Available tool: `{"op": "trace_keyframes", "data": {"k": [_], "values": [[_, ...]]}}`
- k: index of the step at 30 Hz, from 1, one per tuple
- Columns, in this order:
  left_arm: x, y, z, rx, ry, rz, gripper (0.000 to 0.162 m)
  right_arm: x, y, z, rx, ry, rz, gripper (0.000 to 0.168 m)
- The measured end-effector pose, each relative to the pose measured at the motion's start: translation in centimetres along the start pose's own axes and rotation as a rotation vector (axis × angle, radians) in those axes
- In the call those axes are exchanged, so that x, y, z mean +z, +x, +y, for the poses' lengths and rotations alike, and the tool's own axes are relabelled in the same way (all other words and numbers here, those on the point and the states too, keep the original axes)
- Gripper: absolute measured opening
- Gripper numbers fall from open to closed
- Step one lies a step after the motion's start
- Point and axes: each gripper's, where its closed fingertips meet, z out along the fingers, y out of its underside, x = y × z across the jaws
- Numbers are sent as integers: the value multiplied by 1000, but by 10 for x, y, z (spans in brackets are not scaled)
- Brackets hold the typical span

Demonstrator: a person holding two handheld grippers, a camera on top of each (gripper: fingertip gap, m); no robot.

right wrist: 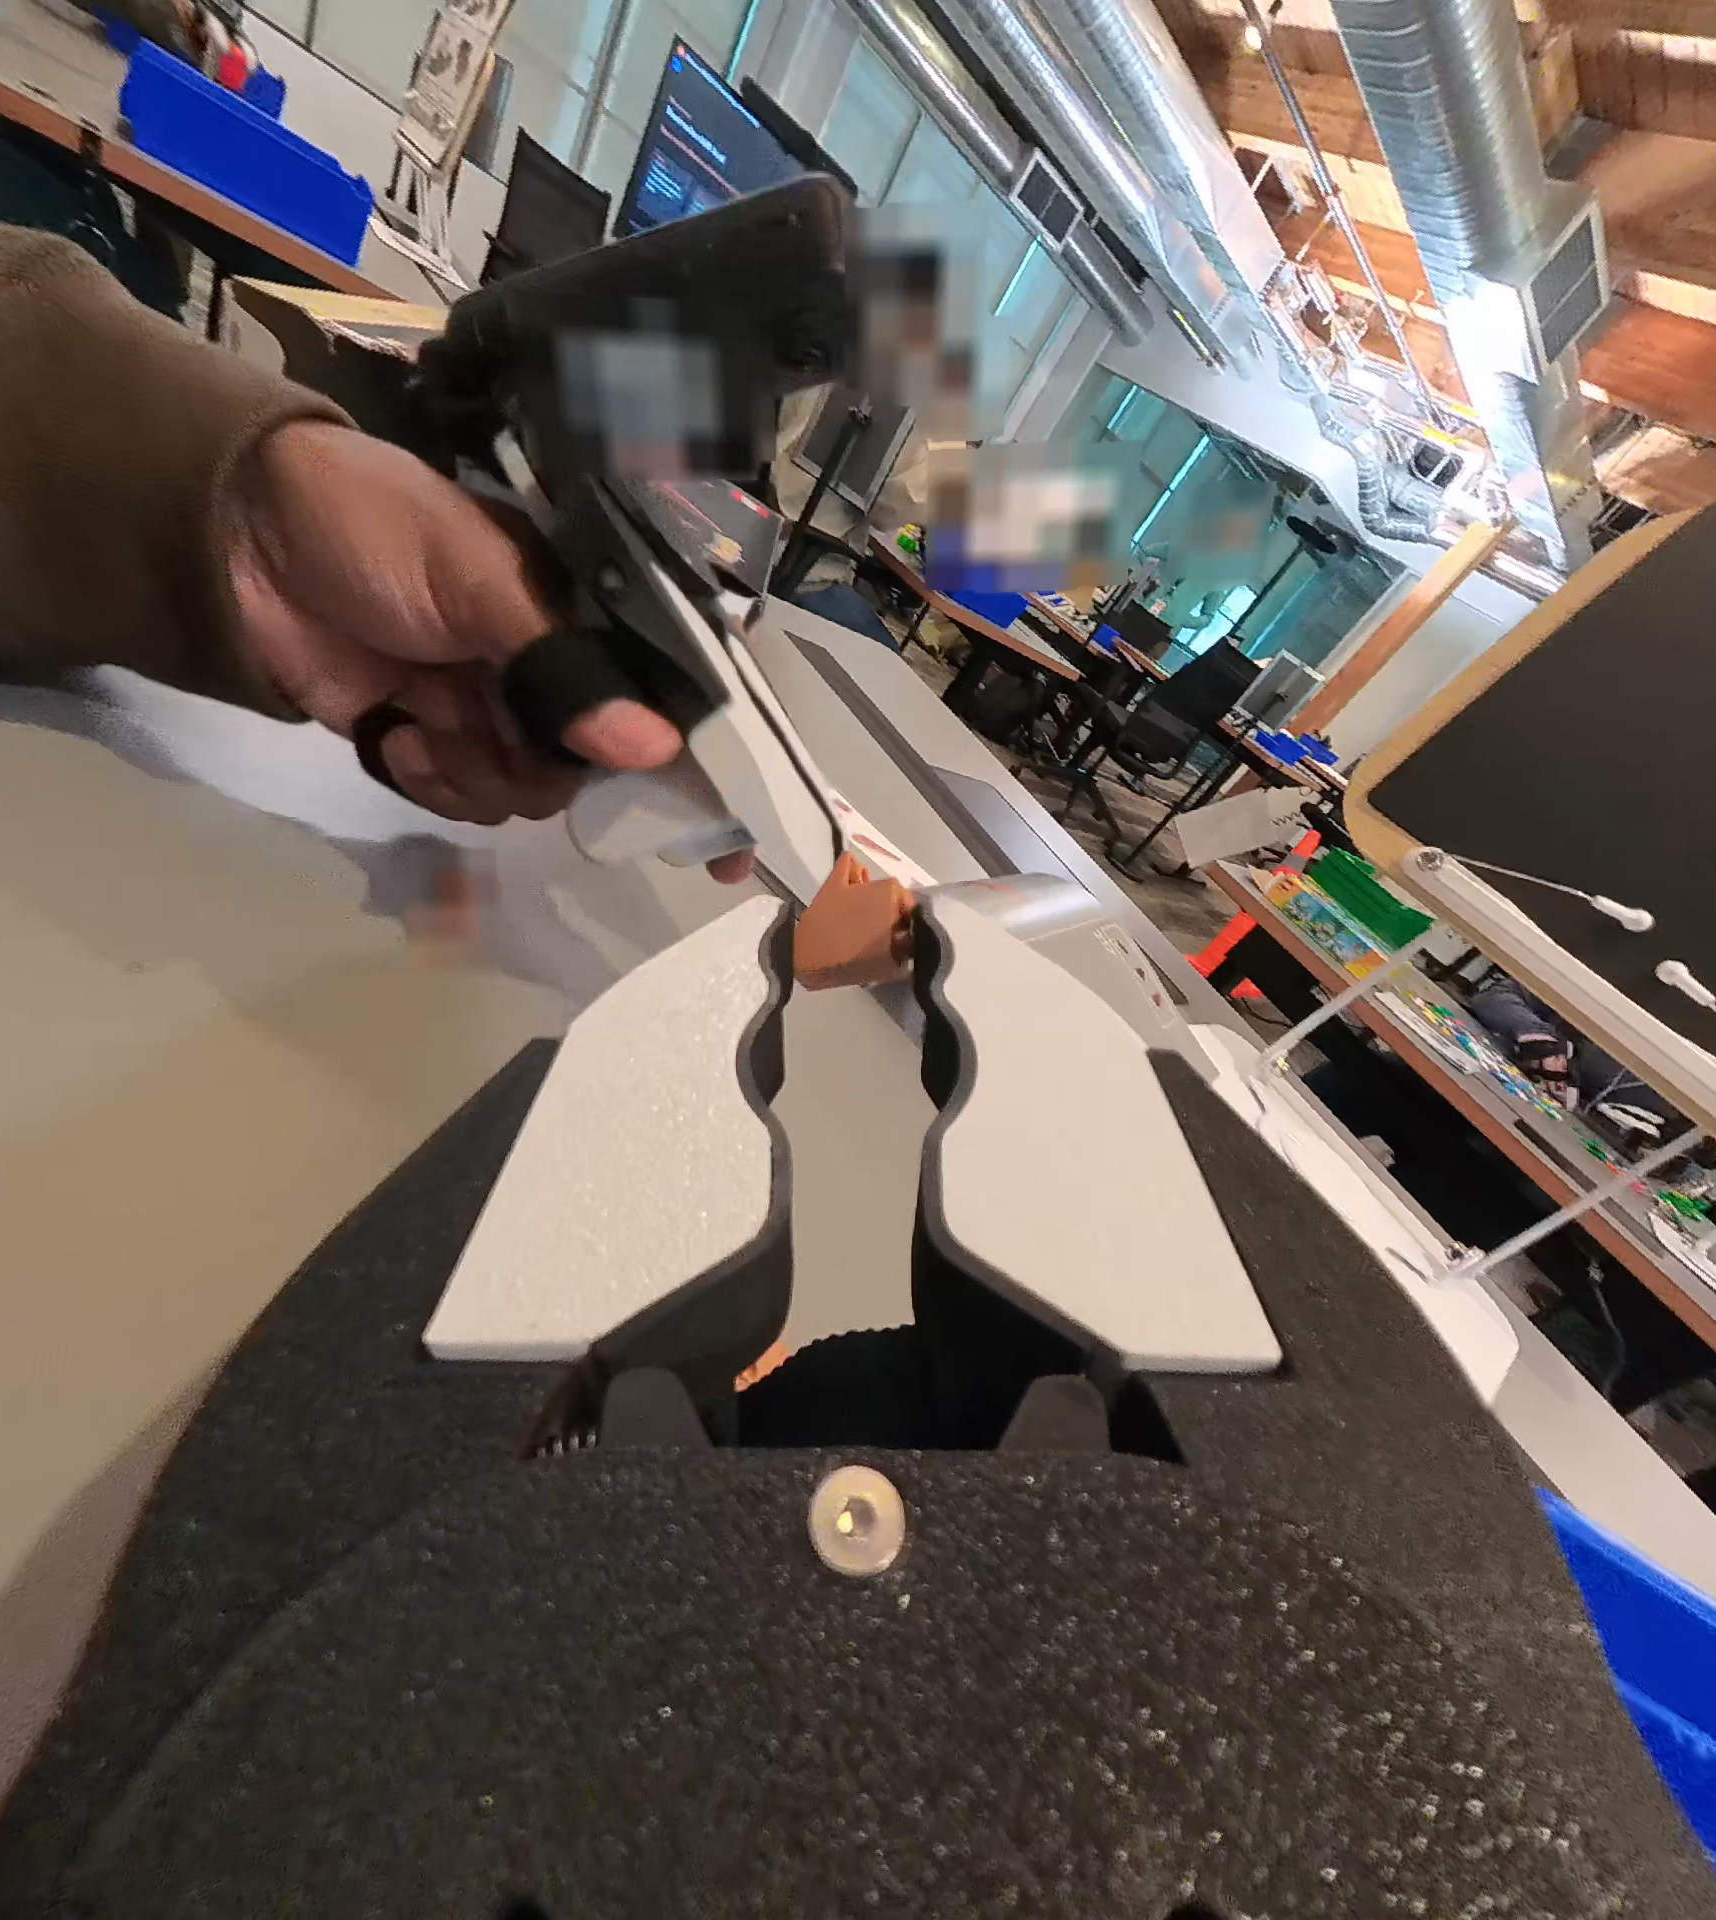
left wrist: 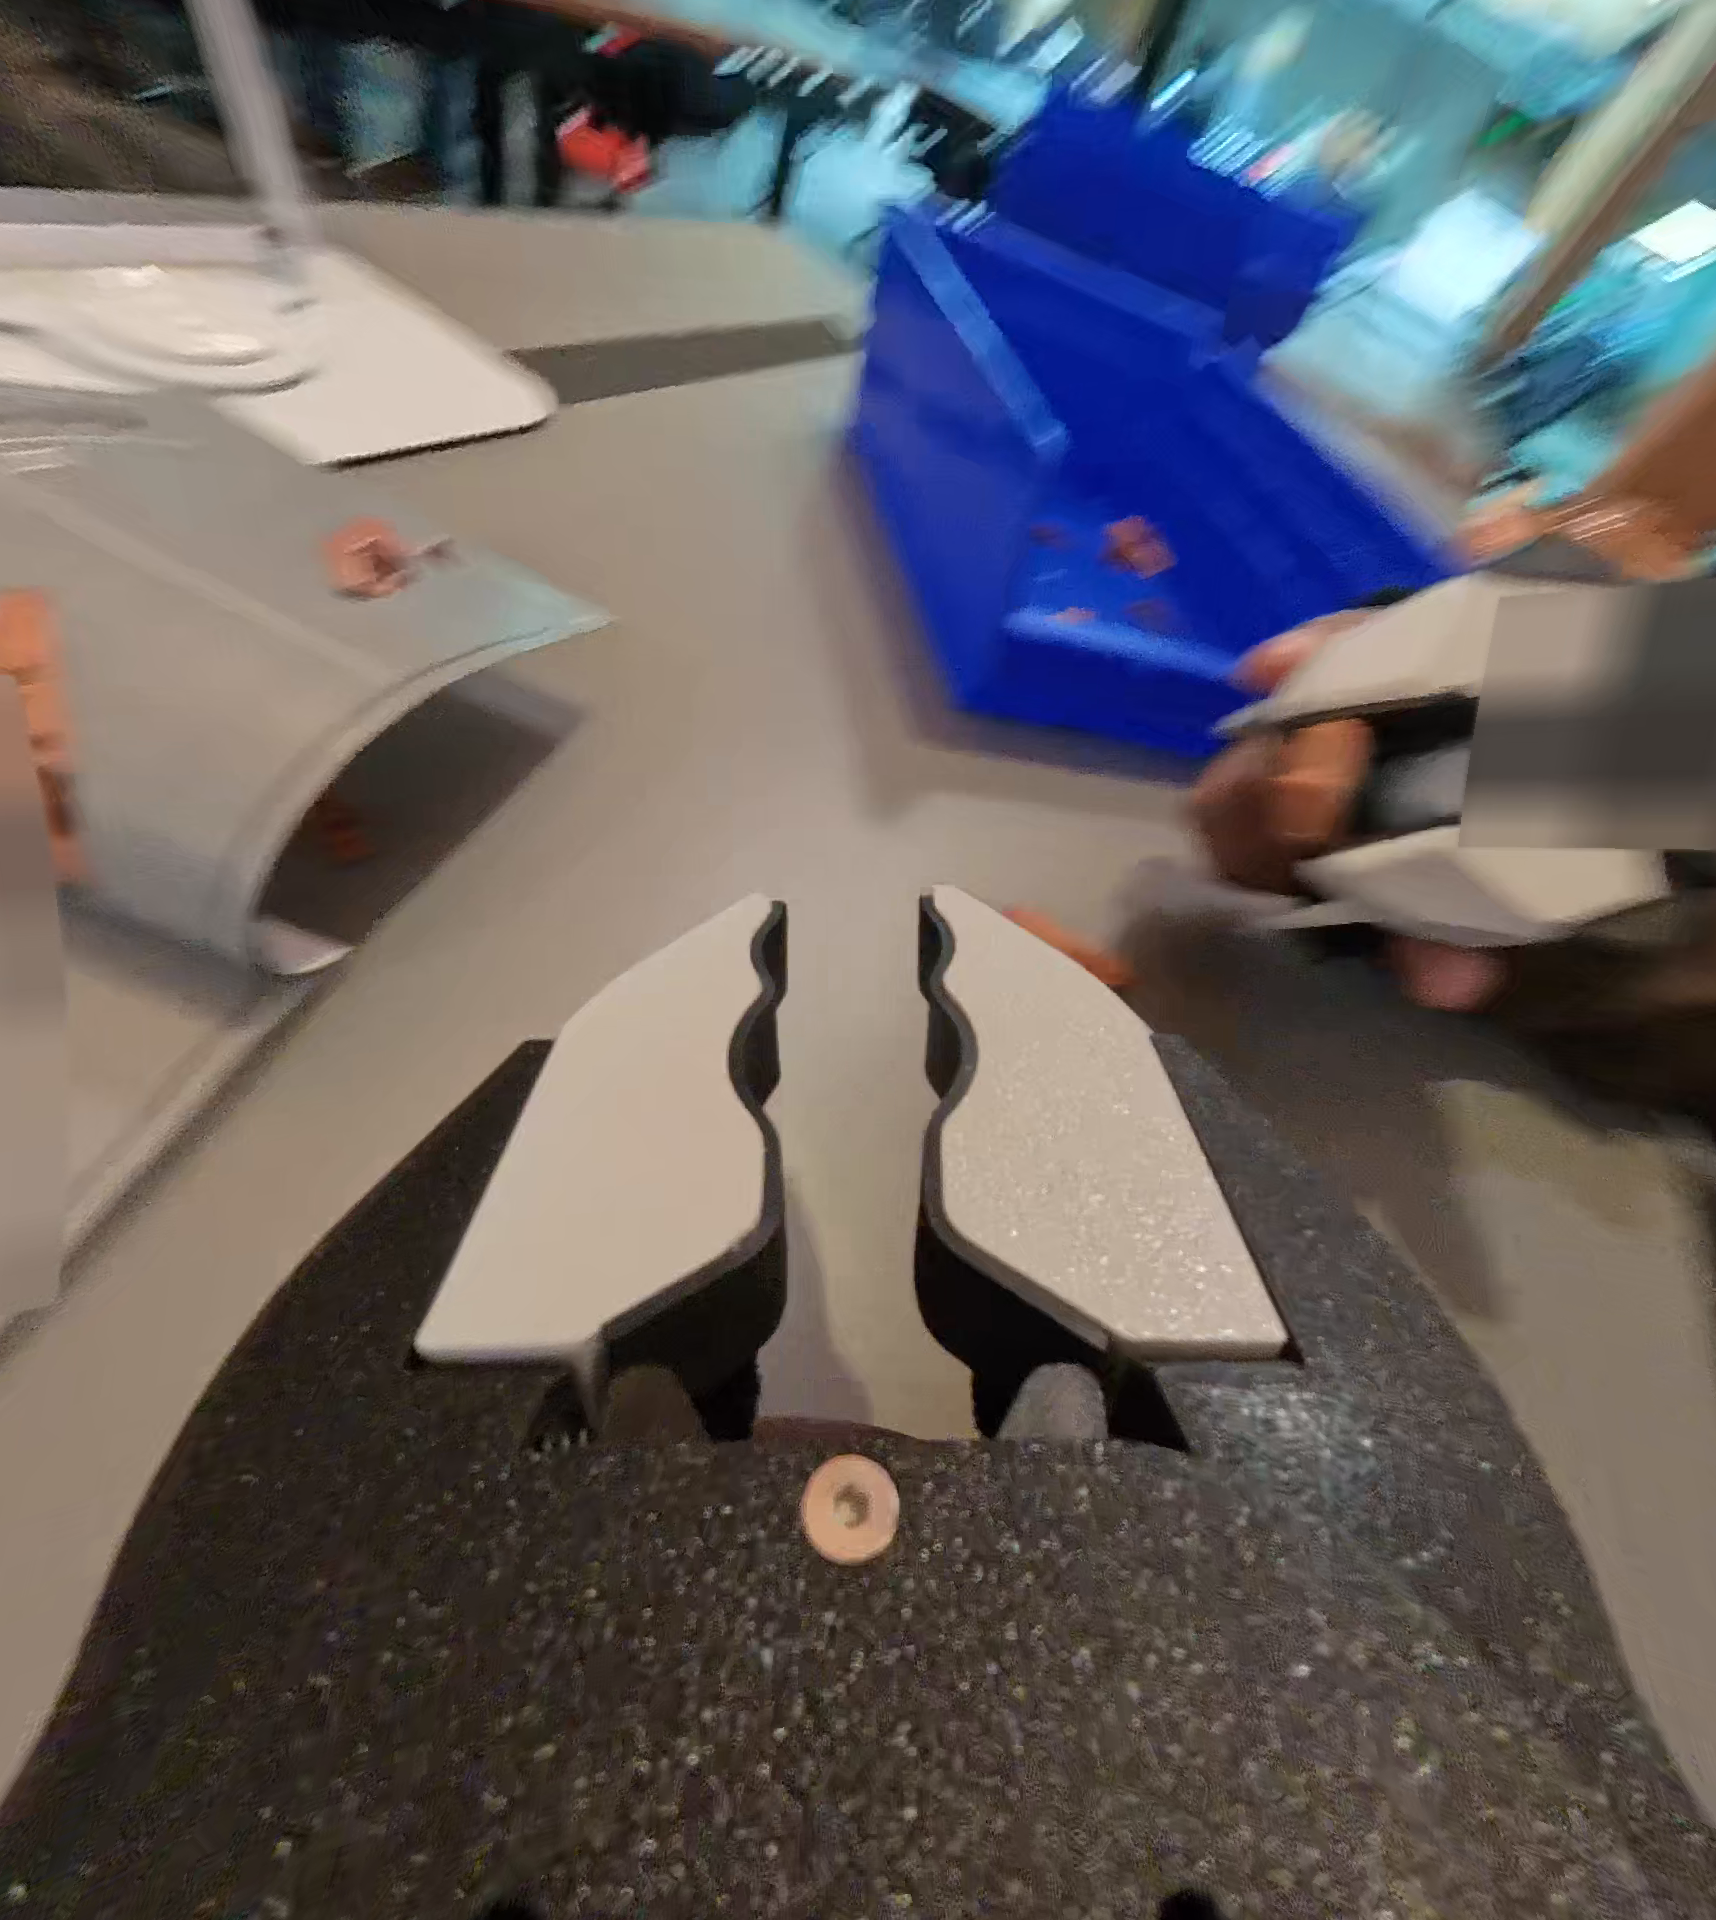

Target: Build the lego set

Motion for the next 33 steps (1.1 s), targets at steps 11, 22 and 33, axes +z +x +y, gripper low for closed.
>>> {"op": "trace_keyframes", "data": {"k": [11,22,33], "values": [[34,-54,1,128,-189,-407,28,-14,11,3,28,-11,26,21],[54,-69,4,291,-263,-613,29,-24,12,3,16,-7,31,21],[20,66,-1,-296,44,299,31,-21,1,8,51,-24,-8,22]]}}
